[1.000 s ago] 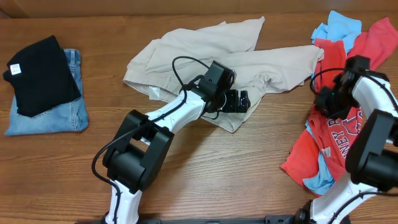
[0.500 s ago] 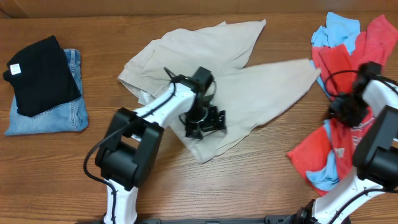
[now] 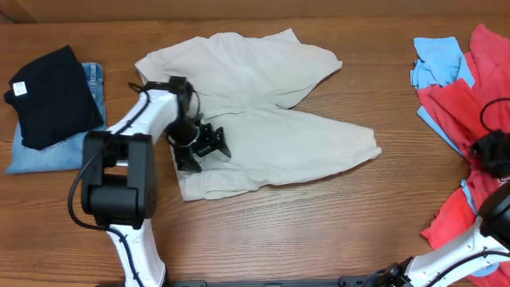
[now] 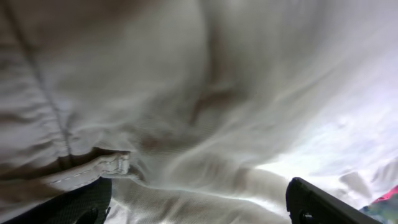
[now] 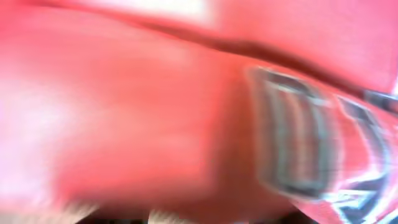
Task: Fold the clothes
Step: 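Grasp the right leg of the shorts with the right gripper and pull right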
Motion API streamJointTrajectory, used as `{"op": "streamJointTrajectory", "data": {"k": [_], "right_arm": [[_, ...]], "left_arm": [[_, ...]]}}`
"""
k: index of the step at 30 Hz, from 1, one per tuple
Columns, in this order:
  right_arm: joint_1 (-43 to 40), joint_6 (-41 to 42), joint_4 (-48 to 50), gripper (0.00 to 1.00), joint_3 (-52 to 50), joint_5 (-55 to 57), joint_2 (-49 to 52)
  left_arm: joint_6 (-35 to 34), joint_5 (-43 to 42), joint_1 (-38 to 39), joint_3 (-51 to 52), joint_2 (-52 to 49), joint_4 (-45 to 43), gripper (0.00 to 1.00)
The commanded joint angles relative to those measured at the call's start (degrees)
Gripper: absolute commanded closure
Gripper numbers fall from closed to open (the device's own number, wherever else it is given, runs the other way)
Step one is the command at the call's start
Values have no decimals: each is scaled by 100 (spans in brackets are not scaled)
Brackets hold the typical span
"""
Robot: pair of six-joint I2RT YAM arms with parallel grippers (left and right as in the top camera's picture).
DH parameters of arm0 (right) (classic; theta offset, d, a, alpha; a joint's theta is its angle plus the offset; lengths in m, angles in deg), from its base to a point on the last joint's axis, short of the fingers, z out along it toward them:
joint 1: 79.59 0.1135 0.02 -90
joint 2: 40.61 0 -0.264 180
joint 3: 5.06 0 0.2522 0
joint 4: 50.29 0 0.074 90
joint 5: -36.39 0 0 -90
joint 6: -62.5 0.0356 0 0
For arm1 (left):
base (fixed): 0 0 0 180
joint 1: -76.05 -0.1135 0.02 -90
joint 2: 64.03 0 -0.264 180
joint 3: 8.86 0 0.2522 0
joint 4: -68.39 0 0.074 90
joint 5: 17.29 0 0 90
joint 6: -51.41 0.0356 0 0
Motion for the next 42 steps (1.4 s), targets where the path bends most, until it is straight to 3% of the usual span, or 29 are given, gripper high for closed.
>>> {"op": "streamJointTrajectory", "data": {"k": [1, 4, 14, 27, 29, 31, 33, 34, 38, 42], "right_arm": [[507, -804, -214, 47, 472, -1475, -103], [933, -1051, -501, 40, 481, -1596, -149], [2415, -1209, -717, 34, -195, -1486, -140], [3010, -1091, -807, 34, -1145, -1788, -140], [3073, -1139, -850, 43, -1143, -1958, -140], [3106, -1270, -874, 71, -1137, -2321, -140], [3108, -1338, -831, 92, -1091, -2597, -142], [3108, -1287, -780, 96, -1008, -2590, -142], [3021, -1279, -859, 96, -304, -2588, -155], [3005, -1283, -1412, 96, 1478, -2564, -306]], "left_arm": [[531, 518, -168, 42, -168, -122, 7], [555, 516, -181, 42, -168, -118, 7], [564, 516, -179, 42, -168, -122, 1], [566, 538, -179, 42, -168, -162, 0], [566, 538, -179, 42, -168, -166, 0], [566, 538, -181, 42, -168, -166, 0], [566, 540, -181, 42, -168, -166, 0], [566, 540, -181, 42, -168, -168, 0], [566, 538, -181, 42, -168, -170, 0], [566, 540, -181, 42, -168, -173, 0]]}}
